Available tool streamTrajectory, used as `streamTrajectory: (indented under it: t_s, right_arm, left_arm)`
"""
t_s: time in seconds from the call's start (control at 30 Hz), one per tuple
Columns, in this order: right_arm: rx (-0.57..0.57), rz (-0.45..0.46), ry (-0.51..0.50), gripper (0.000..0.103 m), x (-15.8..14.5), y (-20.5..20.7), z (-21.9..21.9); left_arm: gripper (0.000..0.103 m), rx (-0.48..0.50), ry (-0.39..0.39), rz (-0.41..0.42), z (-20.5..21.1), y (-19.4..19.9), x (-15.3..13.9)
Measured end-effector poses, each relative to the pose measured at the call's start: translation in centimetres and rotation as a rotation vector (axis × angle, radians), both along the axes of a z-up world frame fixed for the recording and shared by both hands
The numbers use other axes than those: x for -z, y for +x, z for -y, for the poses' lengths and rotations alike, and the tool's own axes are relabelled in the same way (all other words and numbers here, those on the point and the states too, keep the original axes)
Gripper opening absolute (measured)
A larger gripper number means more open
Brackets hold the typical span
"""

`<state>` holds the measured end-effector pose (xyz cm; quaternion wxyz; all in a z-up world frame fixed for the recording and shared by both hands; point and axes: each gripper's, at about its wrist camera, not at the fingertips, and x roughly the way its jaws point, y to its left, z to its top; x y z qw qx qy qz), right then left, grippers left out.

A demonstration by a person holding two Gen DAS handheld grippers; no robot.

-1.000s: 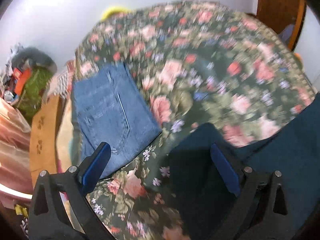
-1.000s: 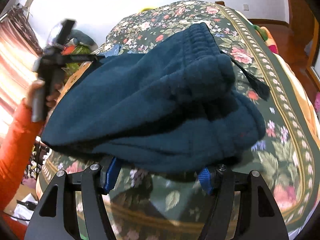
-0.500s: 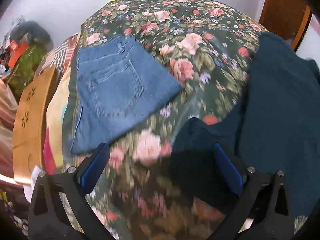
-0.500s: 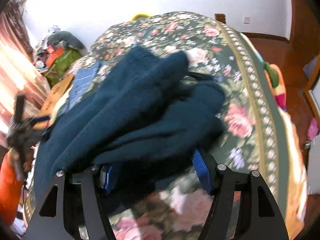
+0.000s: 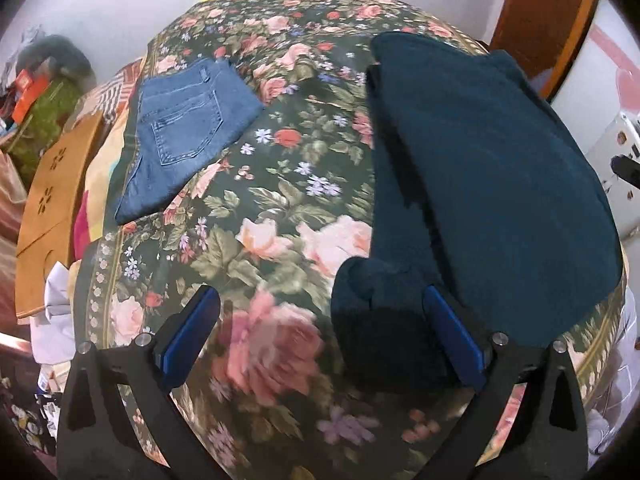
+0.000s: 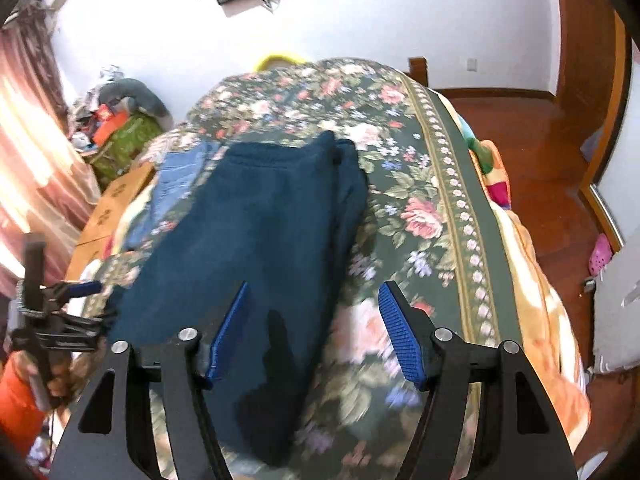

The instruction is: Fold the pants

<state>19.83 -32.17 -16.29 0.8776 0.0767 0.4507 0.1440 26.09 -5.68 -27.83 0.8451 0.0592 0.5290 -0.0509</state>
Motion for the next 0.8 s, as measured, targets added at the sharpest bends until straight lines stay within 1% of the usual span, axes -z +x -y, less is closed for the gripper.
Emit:
streamTrajectory:
  t_s: [0.07,0.13,0.2,0.27,0.3,0.37,0.43,0.5,0.6,0.63,0.7,0.77,0.8]
  right_arm:
    - [-0.03,0.007,0.012,0.064,-0.1,-1.8,-0.9]
    - [-0.057,0.002,-0.005,0.064,0.6,-2.8,-1.8]
    - [-0.079,-0.02,-0.014,0.064,2.0,-3.4,-2.8]
    - [-0.083,-0.069,-0.028,0.064,4.4,-3.9,-3.3]
    - [-0.081,-0.089,-0.024,0.064,5.2,-4.1,-3.2]
    - [-0.066,-0.148,0.022,0.064,6.9,-4.3,-2.5]
    - [-0.052,-0.172,0.069,0.064,7.3,-4.3,-1.6]
    - [-0.049,-0.169,0.05,0.064,6.7,-4.2,-1.1]
    - [-0.051,-0.113,-0.022,0.064,4.8,-3.5,-0.9]
    - [-0.051,-0.096,-0.029,0.064,4.2,-3.4,-0.8]
    - [-0.044,-0.053,-0.028,0.064,2.9,-2.6,-0.4]
    - [-0.032,-0.008,-0.029,0.064,1.7,-1.1,-0.2]
    - [-0.022,0.013,-0.035,0.064,1.1,0.1,-0.1]
  left_arm:
    - [0.103,-0.01,0.018,0.016,0.0,-0.2,-0.3]
    - [0.103,-0.024,0.019,0.017,-0.3,-0.4,-0.4]
    - [0.103,-0.04,0.023,0.02,-1.1,-0.8,-0.4]
    - [0.103,-0.05,0.0,0.01,-1.8,-1.1,-0.4]
    - [0.103,-0.051,-0.014,-0.009,-2.0,-1.3,-0.3]
    - [0.103,-0.035,-0.004,-0.015,-2.0,-1.6,-0.4]
    - [0.103,-0.01,0.032,-0.004,-1.7,-1.6,-1.1]
    - [0.102,0.009,0.049,0.008,-1.3,-1.4,-2.1]
    - [0.102,0.047,0.018,0.049,-0.8,-0.2,-4.2]
    - [0.102,0.055,0.012,0.063,-0.6,0.3,-4.8]
    - [0.102,0.066,-0.012,0.1,-0.1,2.0,-6.3]
    - [0.102,0.083,-0.037,0.117,0.8,4.1,-7.1]
    - [0.102,0.088,-0.034,0.122,1.3,5.3,-7.3]
